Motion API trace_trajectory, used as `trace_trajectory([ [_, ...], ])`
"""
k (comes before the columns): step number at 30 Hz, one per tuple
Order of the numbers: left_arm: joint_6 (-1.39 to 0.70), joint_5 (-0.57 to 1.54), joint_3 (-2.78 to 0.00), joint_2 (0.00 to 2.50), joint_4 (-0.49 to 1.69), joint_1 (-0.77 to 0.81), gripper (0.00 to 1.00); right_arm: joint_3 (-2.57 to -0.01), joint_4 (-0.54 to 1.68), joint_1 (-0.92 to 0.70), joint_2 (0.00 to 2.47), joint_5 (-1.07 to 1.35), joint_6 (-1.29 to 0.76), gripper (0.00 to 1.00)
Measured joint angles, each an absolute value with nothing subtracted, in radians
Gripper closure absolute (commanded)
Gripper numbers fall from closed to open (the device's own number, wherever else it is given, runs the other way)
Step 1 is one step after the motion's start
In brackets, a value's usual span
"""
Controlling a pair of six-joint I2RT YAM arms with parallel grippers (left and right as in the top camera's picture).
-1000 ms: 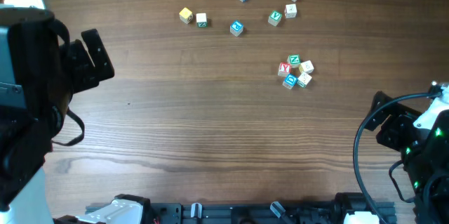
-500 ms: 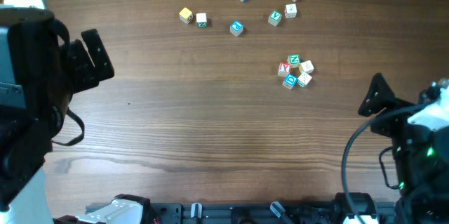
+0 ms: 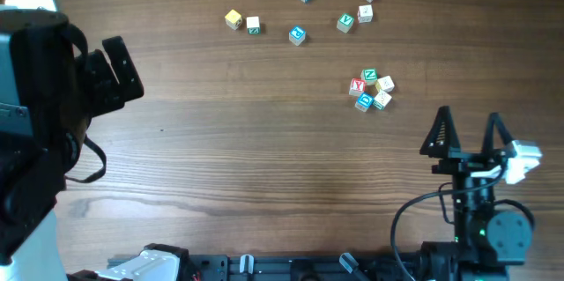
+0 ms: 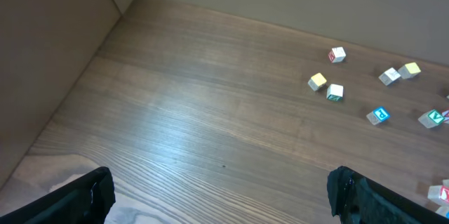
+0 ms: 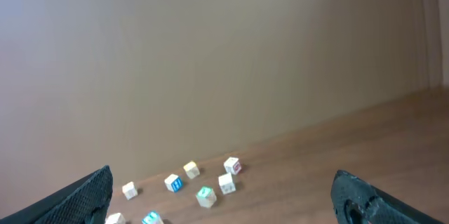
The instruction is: Form a circle
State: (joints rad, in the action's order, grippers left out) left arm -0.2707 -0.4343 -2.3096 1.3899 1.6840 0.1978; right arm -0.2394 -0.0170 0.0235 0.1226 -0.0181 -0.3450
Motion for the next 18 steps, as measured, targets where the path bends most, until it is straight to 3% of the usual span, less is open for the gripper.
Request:
trace_trajectory([
  [18, -0.271, -0.434, -2.31, 1.39, 1.684, 0.198, 0.0, -0.13, 0.026, 0.023, 0.019, -0.02, -0.366, 0.0],
])
